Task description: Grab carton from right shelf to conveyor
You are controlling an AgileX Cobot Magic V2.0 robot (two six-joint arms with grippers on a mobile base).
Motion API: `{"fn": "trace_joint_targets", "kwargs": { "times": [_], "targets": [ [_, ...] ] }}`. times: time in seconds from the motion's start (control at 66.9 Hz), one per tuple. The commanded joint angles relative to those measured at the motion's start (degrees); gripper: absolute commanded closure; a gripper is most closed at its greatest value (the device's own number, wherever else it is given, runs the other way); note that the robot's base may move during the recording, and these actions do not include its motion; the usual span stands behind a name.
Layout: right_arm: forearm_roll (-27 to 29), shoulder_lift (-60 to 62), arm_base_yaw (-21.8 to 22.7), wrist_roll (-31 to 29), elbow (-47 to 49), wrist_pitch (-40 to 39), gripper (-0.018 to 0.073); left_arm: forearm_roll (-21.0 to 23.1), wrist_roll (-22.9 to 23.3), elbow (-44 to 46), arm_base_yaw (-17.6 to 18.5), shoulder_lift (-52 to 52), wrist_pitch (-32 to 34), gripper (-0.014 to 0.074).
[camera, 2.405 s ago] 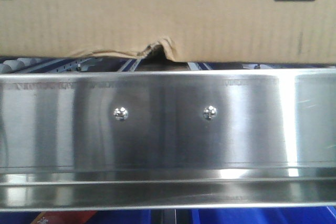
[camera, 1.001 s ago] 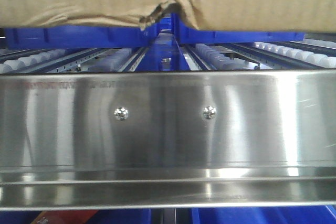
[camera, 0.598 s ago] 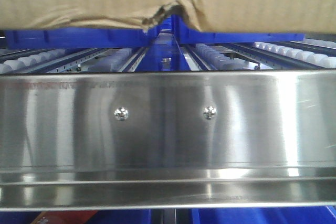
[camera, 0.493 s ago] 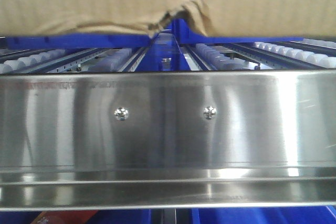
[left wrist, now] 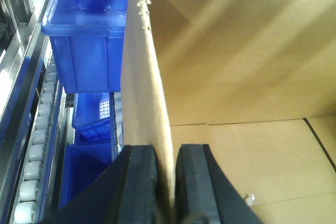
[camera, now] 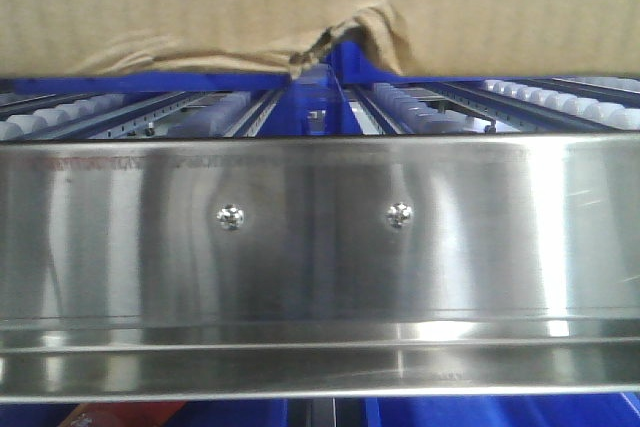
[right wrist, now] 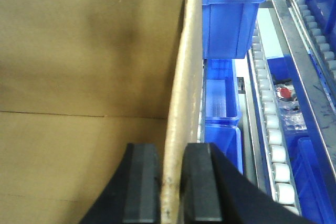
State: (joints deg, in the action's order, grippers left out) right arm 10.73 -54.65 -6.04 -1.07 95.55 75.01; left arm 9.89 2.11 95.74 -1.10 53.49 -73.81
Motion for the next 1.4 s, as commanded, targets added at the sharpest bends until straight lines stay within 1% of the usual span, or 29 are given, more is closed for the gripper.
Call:
{"fn": "trace_joint_targets", "kwargs": {
  "times": [0.0, 1.389],
  "targets": [
    [0.4, 0.6, 0.1, -0.6, 0.3, -5.0, 0.0634, 2.5, 0.0, 0.4, 0.1, -0.6, 3.8, 0.0615],
    [0.4, 0.6, 0.1, -0.6, 0.3, -5.0, 0.0634, 2.5, 0.0, 0.4, 0.1, -0.6, 3.8, 0.0615]
  ]
}}
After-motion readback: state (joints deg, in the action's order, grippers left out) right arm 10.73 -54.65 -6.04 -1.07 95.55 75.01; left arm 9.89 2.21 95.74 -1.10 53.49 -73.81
